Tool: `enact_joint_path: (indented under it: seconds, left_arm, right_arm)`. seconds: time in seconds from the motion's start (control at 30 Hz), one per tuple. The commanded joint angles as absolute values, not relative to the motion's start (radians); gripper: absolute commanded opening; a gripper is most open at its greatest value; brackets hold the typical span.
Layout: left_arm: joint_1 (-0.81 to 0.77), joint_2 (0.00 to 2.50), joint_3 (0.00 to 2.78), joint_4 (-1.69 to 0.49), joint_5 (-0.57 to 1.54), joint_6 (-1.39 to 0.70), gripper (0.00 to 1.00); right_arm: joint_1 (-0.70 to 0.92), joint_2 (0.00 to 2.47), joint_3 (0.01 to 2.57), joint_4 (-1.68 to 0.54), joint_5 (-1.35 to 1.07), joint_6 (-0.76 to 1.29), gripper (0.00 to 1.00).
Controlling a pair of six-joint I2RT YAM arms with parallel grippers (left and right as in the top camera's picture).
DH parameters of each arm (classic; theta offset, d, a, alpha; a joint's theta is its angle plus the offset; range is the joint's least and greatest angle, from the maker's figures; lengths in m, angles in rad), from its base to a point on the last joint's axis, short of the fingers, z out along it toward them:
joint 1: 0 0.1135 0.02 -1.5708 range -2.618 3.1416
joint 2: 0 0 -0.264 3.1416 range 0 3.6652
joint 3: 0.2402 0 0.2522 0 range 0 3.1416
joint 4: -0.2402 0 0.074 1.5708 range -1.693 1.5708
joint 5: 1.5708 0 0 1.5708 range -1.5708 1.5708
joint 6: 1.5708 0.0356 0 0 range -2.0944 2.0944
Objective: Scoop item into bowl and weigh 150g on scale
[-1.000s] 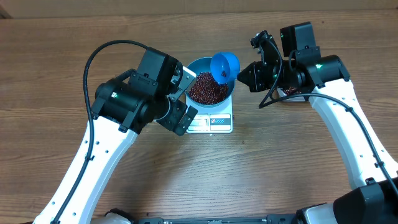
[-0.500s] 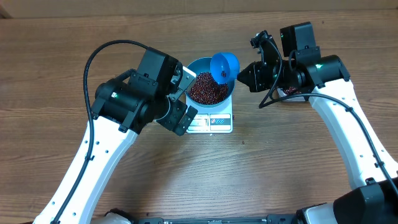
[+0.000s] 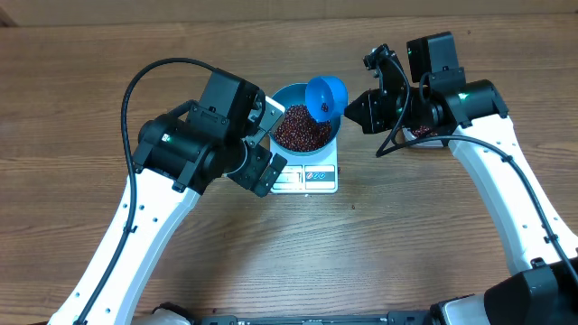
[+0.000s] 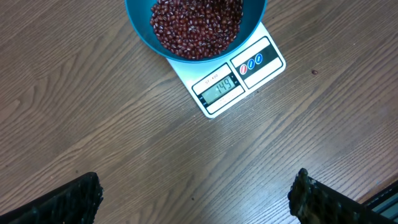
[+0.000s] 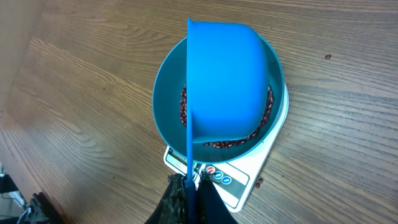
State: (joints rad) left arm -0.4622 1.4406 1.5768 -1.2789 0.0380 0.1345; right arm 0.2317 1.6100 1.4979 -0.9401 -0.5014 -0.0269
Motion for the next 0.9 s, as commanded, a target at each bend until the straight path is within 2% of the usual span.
enact_joint_path:
  seconds: [0.0, 0.33, 0.73, 0.87]
  left_arm:
    - [-0.458, 1.438, 1.575, -1.278, 0.049, 0.150, 1.00]
    - [-0.458, 1.438, 1.575, -1.278, 0.049, 0.150, 1.00]
    - [-0.458, 1.438, 1.575, -1.278, 0.049, 0.150, 1.00]
    - [-0.458, 1.438, 1.575, -1.278, 0.049, 0.150, 1.00]
  right_arm:
    - [0.236, 1.584, 1.526, -0.937, -0.514, -0.030, 0.04]
    - [0.241, 1.584, 1.526, -0.937, -0.494, -0.033, 0.04]
    - [0.462, 1.584, 1.526, -0.937, -0.055, -0.113, 0.04]
    - [0.488, 1.584, 1.526, -0.929, -0.020, -0.113, 0.04]
